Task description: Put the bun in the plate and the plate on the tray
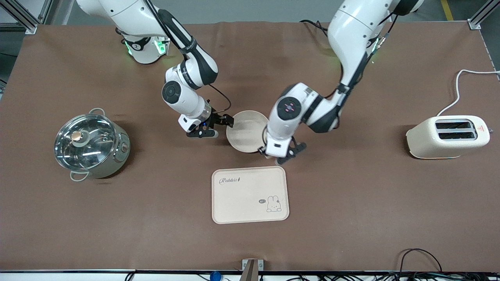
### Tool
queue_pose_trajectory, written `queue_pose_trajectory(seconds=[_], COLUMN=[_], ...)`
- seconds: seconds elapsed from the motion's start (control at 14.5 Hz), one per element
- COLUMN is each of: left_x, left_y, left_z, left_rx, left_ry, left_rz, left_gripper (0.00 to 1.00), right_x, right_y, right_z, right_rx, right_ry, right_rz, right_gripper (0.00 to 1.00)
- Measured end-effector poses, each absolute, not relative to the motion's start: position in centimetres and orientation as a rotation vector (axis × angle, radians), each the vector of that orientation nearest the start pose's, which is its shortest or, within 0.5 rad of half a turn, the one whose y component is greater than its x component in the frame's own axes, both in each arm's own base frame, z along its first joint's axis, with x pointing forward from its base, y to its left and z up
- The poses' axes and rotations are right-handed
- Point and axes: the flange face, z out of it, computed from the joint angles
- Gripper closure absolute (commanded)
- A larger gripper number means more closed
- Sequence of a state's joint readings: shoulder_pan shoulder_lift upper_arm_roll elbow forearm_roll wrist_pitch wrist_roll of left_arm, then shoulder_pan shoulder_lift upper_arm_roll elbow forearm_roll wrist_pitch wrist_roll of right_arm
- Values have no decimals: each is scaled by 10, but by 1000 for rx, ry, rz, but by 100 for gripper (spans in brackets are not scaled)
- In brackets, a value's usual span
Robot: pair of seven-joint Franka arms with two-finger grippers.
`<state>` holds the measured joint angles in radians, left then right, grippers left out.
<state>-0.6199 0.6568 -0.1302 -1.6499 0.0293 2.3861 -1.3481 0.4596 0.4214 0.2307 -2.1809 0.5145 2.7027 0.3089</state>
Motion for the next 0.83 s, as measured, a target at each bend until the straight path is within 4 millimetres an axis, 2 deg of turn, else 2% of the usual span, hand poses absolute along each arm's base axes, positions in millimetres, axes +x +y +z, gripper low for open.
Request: queue_pose_trajectory(seconds=[0.21,0.28,0.34,0.55,0.76,0.83], left_x=[470,459,451,441,442,446], left_y=[-504,-510,-513,-514,-515,-515], left_z=[234,231,227,218,224,231], left_rx=[-3034,-3011,-2990,-2957,-2954,-2956], left_ry=[-989,-983,-985,-1018,-1056,-1067], left_rz=[67,84,96,121,120,115], left_gripper=[45,41,31,0,0,0], right_x=[450,451,453,457,460,461], right_y=[348,348,349,351,355,357], right_z=[196,192,189,182,177,177], right_rx=[-2797,-2795,-2793,-2782,-2774,-2772], right_ry=[187,199,209,237,255,264], right_rz=[120,124,128,141,150,151], right_gripper=[23,28,30,39,48,58])
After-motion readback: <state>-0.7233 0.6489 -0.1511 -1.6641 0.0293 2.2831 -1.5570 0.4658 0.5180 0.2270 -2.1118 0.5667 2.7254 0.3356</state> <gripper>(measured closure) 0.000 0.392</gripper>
